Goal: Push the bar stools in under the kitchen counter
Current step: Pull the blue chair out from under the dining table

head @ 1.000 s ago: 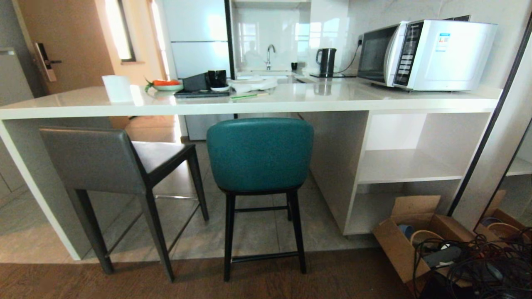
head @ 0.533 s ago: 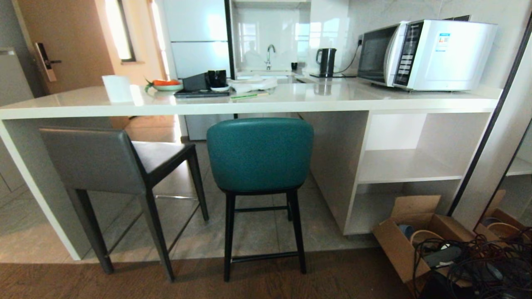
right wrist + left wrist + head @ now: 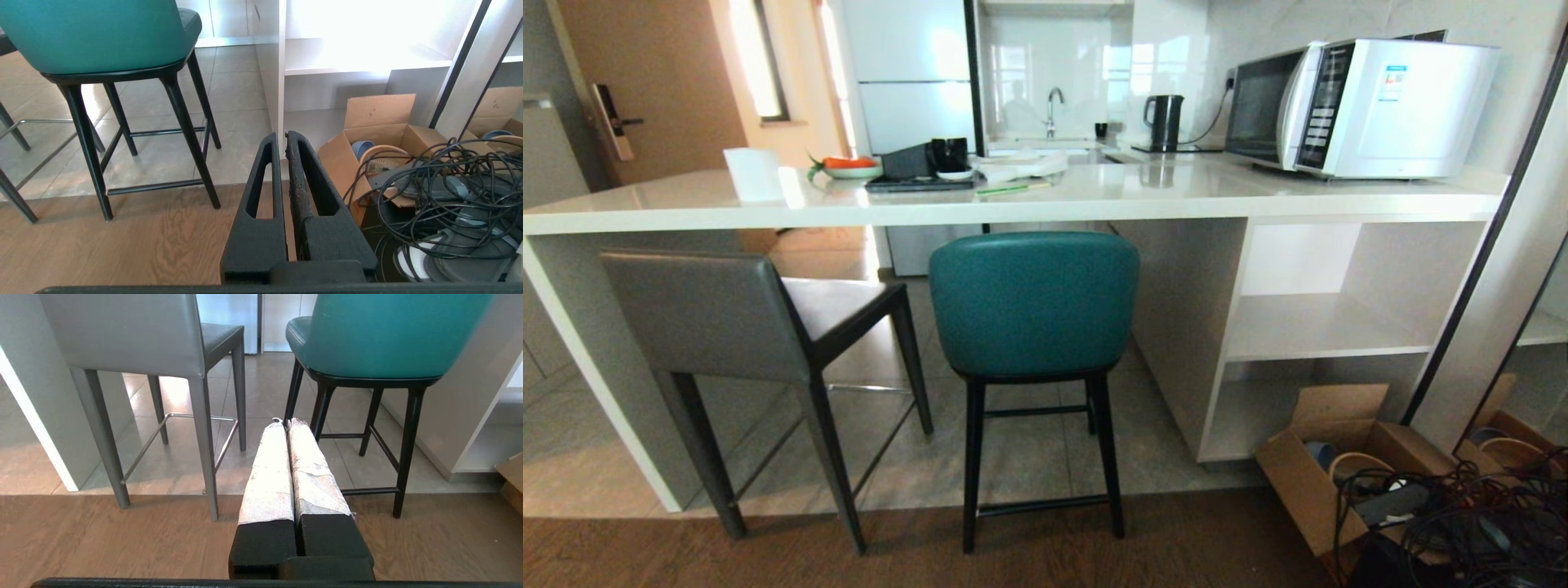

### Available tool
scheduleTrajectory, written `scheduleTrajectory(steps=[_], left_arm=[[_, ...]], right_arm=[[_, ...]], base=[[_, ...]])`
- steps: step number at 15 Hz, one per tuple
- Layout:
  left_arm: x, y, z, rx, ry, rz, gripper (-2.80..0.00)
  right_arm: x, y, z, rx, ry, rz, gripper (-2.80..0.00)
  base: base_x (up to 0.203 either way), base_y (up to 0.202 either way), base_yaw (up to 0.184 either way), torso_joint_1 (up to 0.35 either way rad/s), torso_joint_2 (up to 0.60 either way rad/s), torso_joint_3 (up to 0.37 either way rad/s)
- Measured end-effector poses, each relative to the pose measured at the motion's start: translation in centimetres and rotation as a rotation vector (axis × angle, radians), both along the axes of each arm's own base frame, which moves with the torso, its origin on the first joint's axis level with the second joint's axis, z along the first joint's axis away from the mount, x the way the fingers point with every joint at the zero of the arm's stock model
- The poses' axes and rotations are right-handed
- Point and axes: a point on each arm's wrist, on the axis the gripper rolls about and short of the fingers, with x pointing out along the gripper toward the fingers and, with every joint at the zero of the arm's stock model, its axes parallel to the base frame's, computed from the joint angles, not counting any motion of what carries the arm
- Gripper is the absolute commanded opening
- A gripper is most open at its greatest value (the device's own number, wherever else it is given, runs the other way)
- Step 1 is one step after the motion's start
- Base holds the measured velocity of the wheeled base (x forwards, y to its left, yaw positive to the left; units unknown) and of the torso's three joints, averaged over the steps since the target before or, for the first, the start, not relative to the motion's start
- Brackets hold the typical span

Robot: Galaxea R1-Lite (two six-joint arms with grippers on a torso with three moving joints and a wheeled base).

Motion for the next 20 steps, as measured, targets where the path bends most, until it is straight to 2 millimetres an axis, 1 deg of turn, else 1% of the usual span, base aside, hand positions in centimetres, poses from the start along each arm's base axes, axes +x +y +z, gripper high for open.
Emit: scheduleTrajectory(steps=[2, 20], left_arm=[[0.00, 0.00, -0.01, 0.000, 0.001, 0.000, -2.80], [0.00, 0.00, -0.01, 0.000, 0.001, 0.000, -2.80]], right_arm=[[0.00, 0.00, 0.00, 0.000, 0.000, 0.000, -2.80], [0.00, 0.00, 0.00, 0.001, 0.000, 0.000, -2.80]], base=[[0.058, 0.000, 0.000, -0.005, 0.00, 0.002], [0.195, 0.000, 0.001, 0.003, 0.00, 0.002]])
